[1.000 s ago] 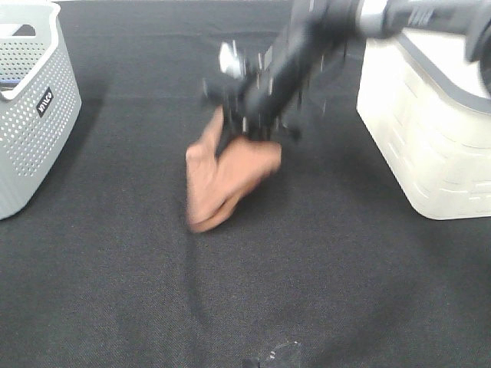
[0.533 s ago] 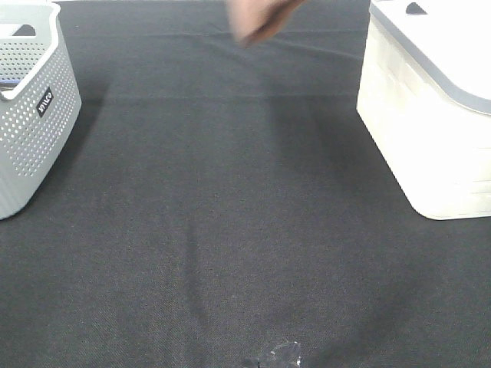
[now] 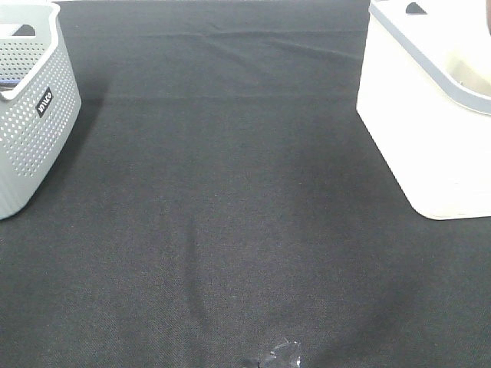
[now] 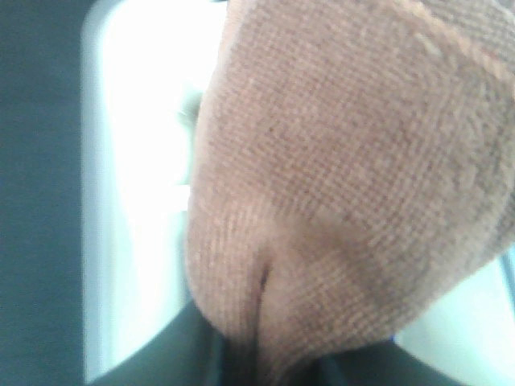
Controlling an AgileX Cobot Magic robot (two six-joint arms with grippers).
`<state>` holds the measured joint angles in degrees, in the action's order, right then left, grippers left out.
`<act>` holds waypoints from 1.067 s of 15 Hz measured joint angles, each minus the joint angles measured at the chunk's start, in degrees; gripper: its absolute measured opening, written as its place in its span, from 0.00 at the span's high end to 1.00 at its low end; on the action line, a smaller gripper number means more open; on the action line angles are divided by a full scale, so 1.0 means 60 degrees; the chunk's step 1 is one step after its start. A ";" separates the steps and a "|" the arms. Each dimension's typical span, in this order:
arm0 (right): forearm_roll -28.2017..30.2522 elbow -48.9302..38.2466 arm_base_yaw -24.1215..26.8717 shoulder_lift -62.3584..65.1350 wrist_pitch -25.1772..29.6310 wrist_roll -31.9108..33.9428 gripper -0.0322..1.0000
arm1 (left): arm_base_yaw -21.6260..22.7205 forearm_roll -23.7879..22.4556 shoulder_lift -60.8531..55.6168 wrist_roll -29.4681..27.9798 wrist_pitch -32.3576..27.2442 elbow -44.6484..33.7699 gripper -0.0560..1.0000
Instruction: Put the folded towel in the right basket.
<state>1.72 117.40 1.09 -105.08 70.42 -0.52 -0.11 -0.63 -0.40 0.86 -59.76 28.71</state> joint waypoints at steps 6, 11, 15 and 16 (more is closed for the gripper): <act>-0.0124 -0.0019 0.0353 -0.1633 -0.0229 0.0086 0.48 | 0.0000 0.0000 0.0000 0.0000 0.0000 0.0000 0.01; -0.0286 -0.0019 0.0353 -0.1557 -0.0067 0.0019 0.03 | 0.0000 0.0000 0.0000 0.0000 0.0000 0.0000 0.01; 0.0057 0.0019 -0.0048 -0.1165 -0.0067 0.0525 0.03 | 0.0000 0.0000 0.0000 0.0000 0.0000 0.0000 0.01; 0.0325 0.0019 -0.0458 -0.1098 -0.0067 0.0630 0.03 | 0.0000 0.0000 0.0000 0.0000 0.0000 0.0000 0.01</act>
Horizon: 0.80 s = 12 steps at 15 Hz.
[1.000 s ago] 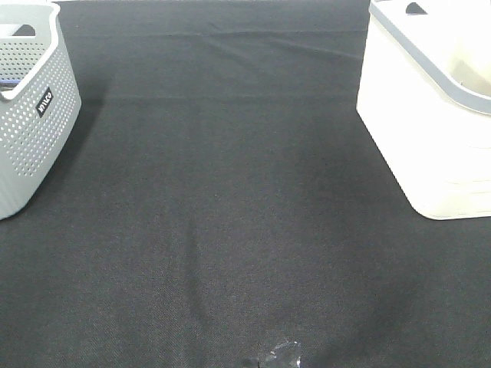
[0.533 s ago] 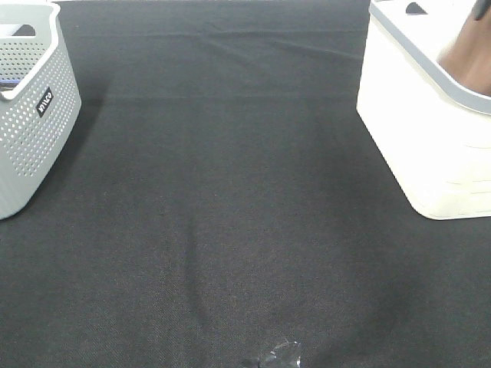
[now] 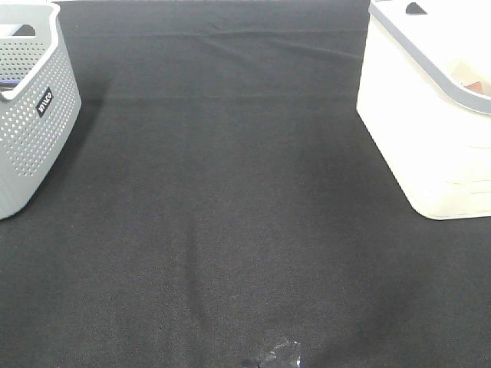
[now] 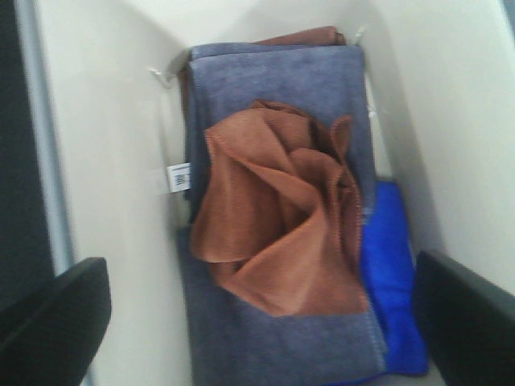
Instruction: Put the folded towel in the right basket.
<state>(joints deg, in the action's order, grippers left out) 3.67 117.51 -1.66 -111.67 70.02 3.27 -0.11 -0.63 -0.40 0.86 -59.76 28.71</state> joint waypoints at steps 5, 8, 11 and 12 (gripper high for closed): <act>0.0000 0.0000 -0.1528 0.1108 0.0010 0.0649 0.03 | 0.0000 0.0000 0.0000 0.0000 0.0000 0.0000 0.01; 0.0105 -0.0984 -0.1528 0.2674 0.0000 0.0735 0.03 | 0.0000 0.0000 0.0000 0.0000 0.0000 0.0000 0.01; 0.0477 -0.4393 -0.1528 0.5596 -0.0201 0.0955 0.03 | 0.0000 0.0000 0.0000 0.0000 0.0000 0.0000 0.01; 0.0592 -0.5491 -0.1528 0.6560 -0.0468 0.0984 0.03 | 0.0000 0.0000 0.0000 0.0000 0.0000 0.0000 0.01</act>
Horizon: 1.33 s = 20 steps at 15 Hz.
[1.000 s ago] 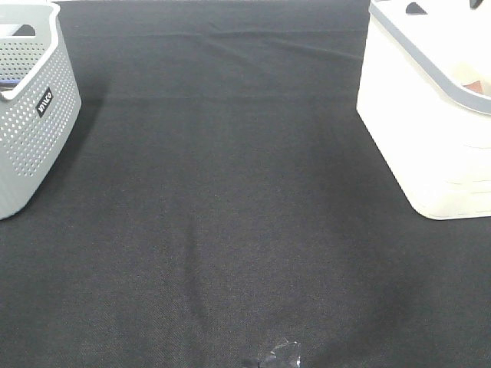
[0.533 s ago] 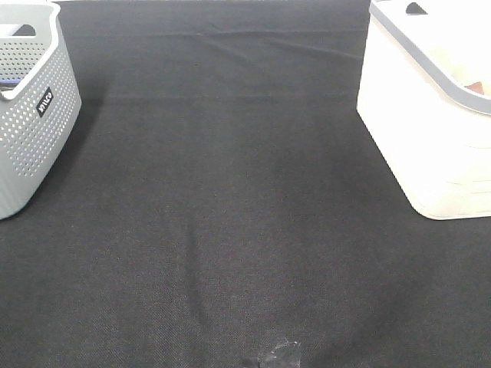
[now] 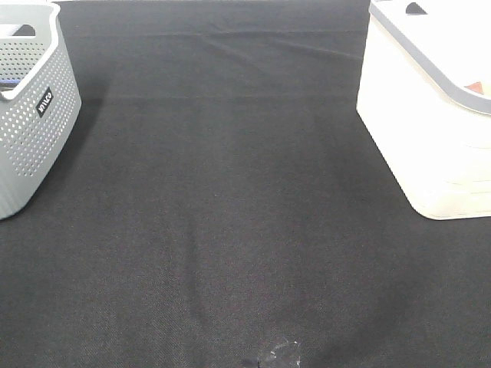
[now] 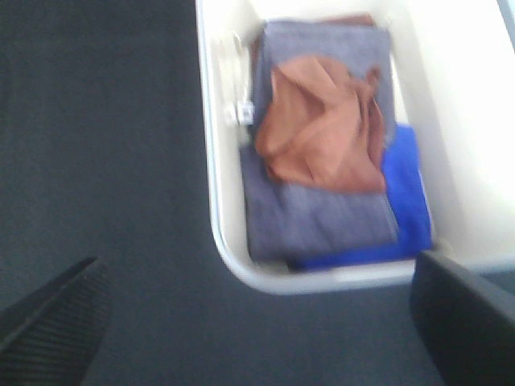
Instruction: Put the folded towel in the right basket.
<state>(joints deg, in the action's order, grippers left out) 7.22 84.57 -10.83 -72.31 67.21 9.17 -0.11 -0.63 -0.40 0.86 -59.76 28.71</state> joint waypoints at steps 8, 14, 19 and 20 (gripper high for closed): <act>-0.0153 -0.7105 0.0000 0.8537 -0.0668 0.0143 0.03 | 0.0000 0.0000 0.0000 0.0000 0.0000 0.0000 0.01; -0.0392 -0.9110 0.0000 1.2070 -0.0735 -0.0420 0.03 | 0.0000 0.0000 0.0000 0.0000 0.0000 0.0000 0.01; -0.0449 -0.9282 0.0000 1.2070 -0.0917 -0.1041 0.03 | 0.0000 -0.0010 0.0000 0.0000 0.0000 0.0000 0.01; -0.0458 -0.9282 0.0000 1.2070 -0.0917 -0.1041 0.03 | 0.0000 -0.0010 0.0000 0.0000 0.0000 0.0000 0.01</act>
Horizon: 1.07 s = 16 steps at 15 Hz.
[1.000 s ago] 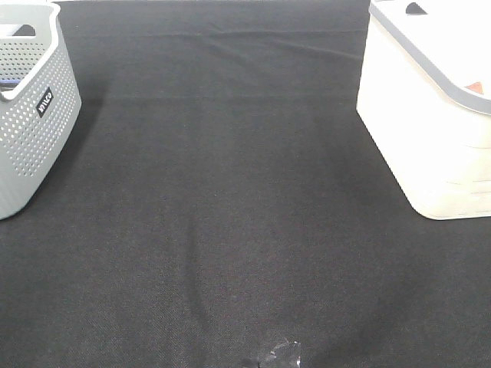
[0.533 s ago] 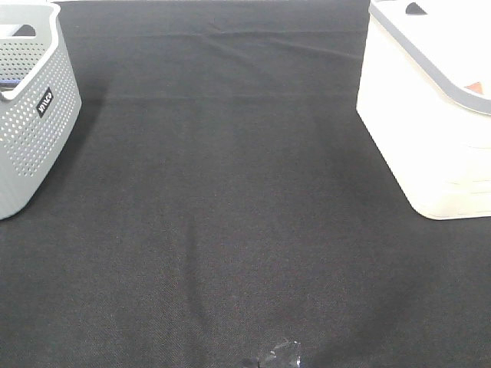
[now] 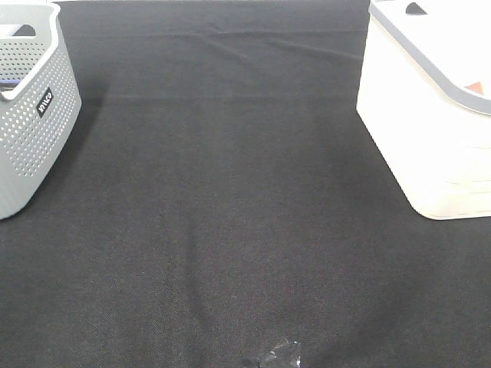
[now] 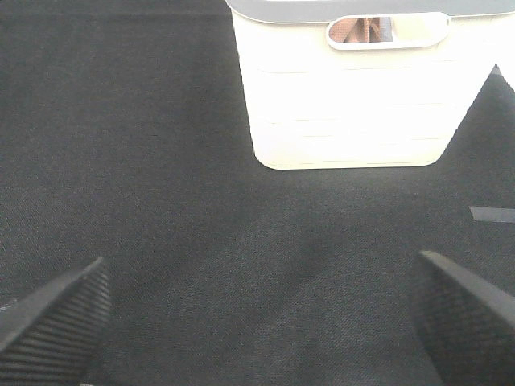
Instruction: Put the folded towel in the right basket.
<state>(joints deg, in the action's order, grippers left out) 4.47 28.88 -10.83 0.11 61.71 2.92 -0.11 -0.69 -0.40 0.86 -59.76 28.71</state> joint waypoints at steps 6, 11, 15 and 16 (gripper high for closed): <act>-0.0067 0.0000 0.1375 0.0000 -0.0019 -0.0019 0.03 | 0.0000 0.0000 0.0000 0.0000 0.0000 0.0000 0.01; -0.0067 0.0000 0.1996 0.0000 -0.0019 -0.0038 0.03 | 0.0000 0.0000 0.0000 0.0000 0.0000 0.0000 0.01; -0.0067 0.0000 0.1996 0.0000 -0.0019 -0.0038 0.03 | 0.0000 0.0000 0.0000 0.0000 0.0000 0.0000 0.01; -0.0067 0.0000 0.1996 0.0000 -0.0019 -0.0038 0.03 | 0.0000 0.0000 0.0000 0.0000 0.0000 0.0000 0.01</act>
<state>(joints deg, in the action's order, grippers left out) 4.07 28.88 1.15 0.11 61.59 2.69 -0.11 -0.69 -0.40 0.86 -59.76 28.71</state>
